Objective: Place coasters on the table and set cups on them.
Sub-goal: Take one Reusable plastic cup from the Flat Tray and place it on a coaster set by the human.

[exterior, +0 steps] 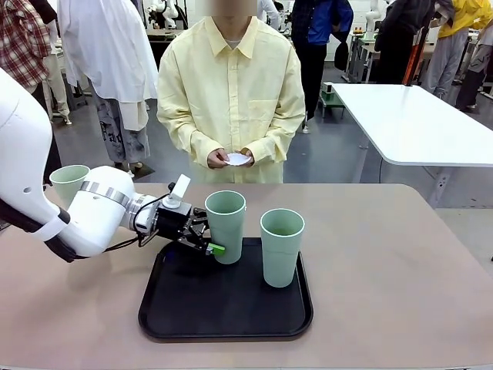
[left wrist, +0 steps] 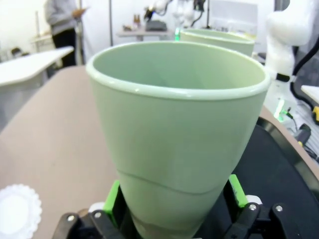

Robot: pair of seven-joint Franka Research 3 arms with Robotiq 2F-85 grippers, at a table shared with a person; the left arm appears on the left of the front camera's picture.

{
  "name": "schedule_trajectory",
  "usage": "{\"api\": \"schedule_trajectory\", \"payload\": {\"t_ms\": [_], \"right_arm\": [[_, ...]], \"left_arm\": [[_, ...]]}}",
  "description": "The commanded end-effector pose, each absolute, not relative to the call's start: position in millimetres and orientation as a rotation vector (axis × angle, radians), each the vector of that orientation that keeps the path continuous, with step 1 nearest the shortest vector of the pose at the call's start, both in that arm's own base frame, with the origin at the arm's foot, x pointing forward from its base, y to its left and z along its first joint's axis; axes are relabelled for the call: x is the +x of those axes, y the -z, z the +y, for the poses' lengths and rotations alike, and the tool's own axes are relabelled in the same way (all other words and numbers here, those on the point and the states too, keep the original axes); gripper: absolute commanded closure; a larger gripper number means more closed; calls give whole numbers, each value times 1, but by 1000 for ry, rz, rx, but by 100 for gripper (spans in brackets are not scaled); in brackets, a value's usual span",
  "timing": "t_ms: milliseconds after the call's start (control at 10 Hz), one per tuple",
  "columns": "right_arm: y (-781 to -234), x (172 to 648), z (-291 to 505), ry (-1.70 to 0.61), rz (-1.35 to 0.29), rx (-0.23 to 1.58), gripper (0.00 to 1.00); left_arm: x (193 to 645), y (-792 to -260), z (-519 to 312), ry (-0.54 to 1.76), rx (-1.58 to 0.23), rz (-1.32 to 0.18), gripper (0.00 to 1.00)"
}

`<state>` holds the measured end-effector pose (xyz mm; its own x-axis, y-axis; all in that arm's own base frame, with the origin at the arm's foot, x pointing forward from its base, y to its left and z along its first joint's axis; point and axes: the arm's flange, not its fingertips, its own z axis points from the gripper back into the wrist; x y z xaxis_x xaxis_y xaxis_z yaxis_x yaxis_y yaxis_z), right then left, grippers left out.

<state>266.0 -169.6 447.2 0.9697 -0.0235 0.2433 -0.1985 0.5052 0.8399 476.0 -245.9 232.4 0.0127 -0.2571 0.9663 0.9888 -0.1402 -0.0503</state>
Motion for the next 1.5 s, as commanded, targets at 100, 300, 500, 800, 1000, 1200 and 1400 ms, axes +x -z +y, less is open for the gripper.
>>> {"api": "schedule_trajectory", "payload": {"t_ms": [100,300,500,800,1000,1200,1400], "right_arm": [[-447,268,-170,-114,-253,1059,0],[-447,268,-170,-114,-253,1059,0],[-447,268,-170,-114,-253,1059,0],[-447,268,-170,-114,-253,1059,0],[-447,268,-170,-114,-253,1059,0],[-447,268,-170,-114,-253,1059,0],[-447,268,-170,-114,-253,1059,0]], "left_arm": [[475,-229,-256,1475,-1208,-948,14],[473,-233,-254,1458,-1199,-948,73],[470,-239,-253,1462,-1179,-931,100],[483,-278,-260,1428,-1165,-961,100],[507,-314,-270,1400,-1133,-993,100],[544,-343,-275,1342,-1124,-1004,100],[583,-353,-274,1307,-1113,-1013,100]]}}
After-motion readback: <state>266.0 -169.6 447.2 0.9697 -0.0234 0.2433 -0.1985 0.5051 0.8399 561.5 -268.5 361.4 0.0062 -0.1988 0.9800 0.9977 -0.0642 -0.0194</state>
